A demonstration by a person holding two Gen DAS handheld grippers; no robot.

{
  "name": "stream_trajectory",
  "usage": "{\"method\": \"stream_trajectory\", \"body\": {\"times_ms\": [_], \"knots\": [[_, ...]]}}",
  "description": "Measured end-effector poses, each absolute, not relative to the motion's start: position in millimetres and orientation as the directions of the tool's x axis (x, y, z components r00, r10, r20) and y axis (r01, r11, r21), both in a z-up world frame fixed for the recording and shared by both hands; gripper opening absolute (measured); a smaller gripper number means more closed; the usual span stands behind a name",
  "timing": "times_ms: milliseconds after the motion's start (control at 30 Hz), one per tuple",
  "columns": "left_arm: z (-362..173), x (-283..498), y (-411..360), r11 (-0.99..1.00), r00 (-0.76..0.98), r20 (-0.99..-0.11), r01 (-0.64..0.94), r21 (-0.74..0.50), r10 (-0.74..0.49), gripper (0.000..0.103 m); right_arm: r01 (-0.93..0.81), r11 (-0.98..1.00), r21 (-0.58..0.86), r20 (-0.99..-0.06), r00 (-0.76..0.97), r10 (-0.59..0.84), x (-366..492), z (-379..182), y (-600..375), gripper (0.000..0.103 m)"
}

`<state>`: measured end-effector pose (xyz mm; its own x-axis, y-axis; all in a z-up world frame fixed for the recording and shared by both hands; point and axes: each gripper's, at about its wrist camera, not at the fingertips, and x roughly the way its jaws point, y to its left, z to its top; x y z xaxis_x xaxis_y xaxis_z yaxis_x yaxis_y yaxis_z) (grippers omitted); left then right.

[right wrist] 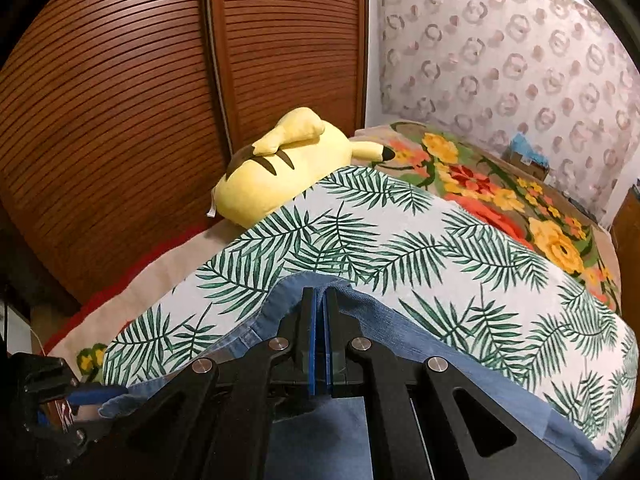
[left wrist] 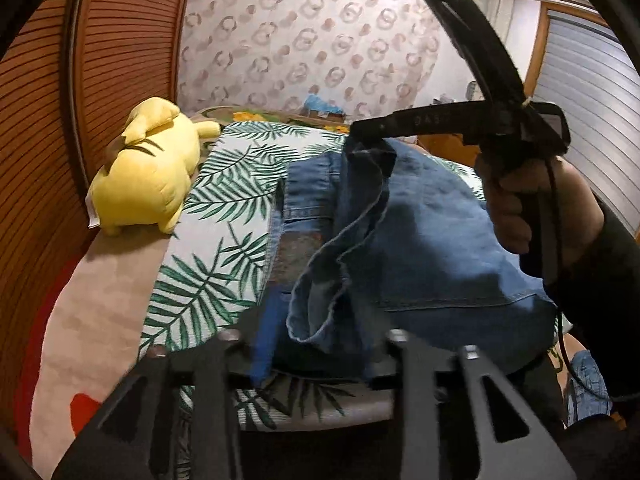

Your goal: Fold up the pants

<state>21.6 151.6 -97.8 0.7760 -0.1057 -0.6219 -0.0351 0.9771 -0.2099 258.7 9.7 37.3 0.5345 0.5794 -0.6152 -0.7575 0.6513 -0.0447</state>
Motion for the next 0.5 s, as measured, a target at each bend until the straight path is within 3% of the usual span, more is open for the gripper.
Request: {"method": "stream_trajectory", "body": {"times_ms": [233, 367, 500], "knots": [[-95.2, 22.0, 151.7, 0.977, 0.783, -0.615, -0.041, -0.209, -0.099, 0.048, -0.748, 0.664, -0.003, -0.564, 0.550, 0.617, 251.0, 48.1, -1.8, 0.007], [-94.3, 24.9, 147.9, 0.979, 0.784, -0.612, -0.033, -0.202, -0.101, 0.048, -0.750, 0.661, 0.015, -0.550, 0.546, 0.632, 245.1, 51.6, -8.4, 0.032], [-95.6, 27.5, 144.1, 0.981, 0.780, -0.617, -0.025, -0.191, -0.100, 0.048, -0.735, 0.678, -0.007, -0.547, 0.570, 0.613, 239.9, 48.8, -19.1, 0.033]]}}
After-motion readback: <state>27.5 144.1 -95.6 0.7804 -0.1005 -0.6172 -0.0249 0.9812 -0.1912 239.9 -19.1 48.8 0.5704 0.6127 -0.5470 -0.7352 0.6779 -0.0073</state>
